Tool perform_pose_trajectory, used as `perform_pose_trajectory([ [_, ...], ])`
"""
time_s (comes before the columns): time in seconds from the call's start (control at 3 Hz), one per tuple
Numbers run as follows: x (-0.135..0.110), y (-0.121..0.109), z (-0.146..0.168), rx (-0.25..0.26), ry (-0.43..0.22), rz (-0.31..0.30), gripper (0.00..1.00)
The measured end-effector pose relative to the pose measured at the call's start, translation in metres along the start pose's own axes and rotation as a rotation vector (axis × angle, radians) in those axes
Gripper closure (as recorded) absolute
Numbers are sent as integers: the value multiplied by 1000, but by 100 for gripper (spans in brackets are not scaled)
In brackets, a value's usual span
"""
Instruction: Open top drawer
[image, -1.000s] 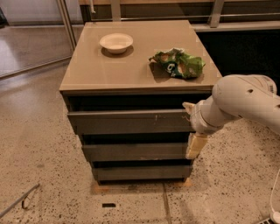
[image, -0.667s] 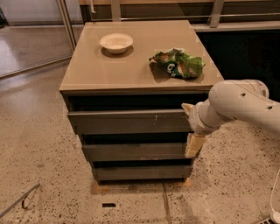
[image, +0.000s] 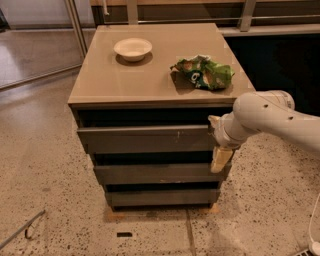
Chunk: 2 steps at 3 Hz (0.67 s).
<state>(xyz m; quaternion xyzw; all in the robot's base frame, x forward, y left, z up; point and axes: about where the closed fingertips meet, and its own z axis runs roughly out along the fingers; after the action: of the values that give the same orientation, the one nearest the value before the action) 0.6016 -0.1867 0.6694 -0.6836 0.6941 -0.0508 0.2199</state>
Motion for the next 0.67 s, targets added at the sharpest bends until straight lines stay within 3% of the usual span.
perform_pose_trajectory([
  [0.67, -3, -25, 29, -16, -9, -14, 0],
])
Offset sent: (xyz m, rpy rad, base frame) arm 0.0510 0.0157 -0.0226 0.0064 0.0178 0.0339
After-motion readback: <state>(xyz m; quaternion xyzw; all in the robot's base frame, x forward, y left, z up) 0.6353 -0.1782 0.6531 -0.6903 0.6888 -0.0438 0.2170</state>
